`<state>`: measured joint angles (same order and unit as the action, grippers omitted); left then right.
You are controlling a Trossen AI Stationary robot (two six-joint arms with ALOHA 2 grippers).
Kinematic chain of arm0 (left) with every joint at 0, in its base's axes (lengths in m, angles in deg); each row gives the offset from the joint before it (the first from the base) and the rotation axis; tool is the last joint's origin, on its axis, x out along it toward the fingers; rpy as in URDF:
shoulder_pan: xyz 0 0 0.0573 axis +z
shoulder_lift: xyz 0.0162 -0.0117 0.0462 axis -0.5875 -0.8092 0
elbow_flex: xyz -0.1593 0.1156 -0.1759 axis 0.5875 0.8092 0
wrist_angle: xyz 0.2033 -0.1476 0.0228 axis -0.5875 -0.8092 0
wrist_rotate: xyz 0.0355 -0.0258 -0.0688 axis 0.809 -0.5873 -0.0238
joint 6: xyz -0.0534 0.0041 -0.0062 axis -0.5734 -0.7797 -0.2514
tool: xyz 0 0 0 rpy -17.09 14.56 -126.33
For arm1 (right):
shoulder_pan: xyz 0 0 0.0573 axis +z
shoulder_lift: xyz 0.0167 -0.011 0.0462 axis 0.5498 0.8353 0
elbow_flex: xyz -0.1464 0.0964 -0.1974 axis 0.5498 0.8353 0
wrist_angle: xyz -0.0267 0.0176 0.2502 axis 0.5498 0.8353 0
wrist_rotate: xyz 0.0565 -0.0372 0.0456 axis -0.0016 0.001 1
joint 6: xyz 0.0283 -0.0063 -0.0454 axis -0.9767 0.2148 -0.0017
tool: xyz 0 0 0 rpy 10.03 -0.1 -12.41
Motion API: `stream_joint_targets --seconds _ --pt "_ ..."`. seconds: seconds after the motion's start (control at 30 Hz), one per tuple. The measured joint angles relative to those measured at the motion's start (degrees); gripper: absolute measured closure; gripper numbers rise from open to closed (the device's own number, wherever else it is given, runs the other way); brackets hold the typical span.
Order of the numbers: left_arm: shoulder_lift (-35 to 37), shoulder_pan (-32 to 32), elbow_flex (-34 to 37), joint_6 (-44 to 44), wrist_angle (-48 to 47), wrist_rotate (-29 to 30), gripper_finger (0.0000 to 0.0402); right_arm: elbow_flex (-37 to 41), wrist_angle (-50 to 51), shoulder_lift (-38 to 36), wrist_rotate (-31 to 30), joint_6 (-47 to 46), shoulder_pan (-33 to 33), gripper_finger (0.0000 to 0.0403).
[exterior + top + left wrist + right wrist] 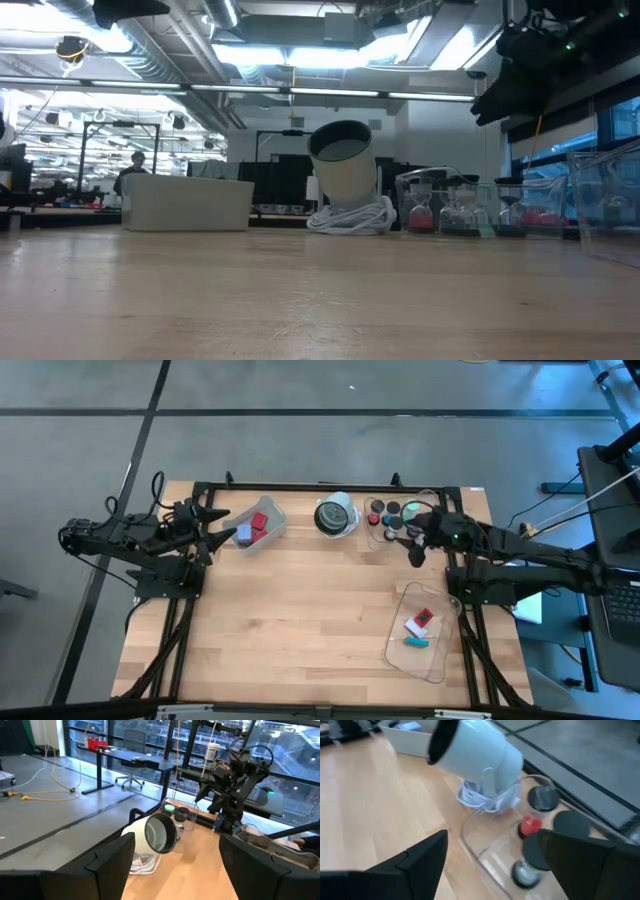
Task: Pick & Place Office items
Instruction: Return to Home Position
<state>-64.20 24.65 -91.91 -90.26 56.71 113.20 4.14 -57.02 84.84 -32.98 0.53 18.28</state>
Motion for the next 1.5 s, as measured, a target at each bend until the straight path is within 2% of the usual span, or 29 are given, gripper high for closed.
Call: stream_joint_targets --seconds 0.4,0.83,1.03,1.33,1.5 --pt "0.0 0.0 0.0 -3.3 -5.1 0.4 0.0116 9.9 -10.6 -7.4 -0.3 -0.7 4.8 0.0091" --pt "0.0 0.0 0.0 -5.6 -7.5 1.6 0.0116 23.2 -28.0 -8.4 -0.6 -7.0 8.6 0.0091" --pt "0.0 0.0 0.0 -7.6 -10.6 1.8 0.0116 25.5 -31.5 -8.4 -0.7 -7.4 9.8 0.0091" --pt "0.0 0.0 0.0 -9.4 -12.8 3.2 0.0116 25.6 -31.5 -8.4 -5.4 -8.0 12.1 0.0091" --pt "0.3 0.0 5.2 -11.5 -9.8 3.2 0.0116 25.6 -31.5 -8.4 -5.9 -8.0 13.4 0.0091"
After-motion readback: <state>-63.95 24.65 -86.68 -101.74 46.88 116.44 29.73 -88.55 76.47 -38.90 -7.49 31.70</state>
